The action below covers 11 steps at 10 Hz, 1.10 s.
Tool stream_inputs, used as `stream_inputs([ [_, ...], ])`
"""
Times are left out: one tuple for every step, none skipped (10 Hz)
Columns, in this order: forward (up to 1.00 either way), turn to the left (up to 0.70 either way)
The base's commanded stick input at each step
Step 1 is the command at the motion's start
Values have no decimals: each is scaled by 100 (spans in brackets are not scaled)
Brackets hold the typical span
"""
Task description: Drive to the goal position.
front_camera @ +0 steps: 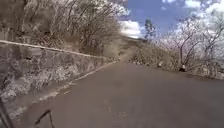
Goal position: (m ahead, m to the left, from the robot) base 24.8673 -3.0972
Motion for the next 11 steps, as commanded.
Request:
stream_inputs([
  [70, 0],
  [70, 1],
  [70, 2],
  [70, 0],
  [70, 0],
  [70, 0],
  [70, 0],
  [70, 0],
  [70, 0],
  [70, 0],
  [70, 0],
])
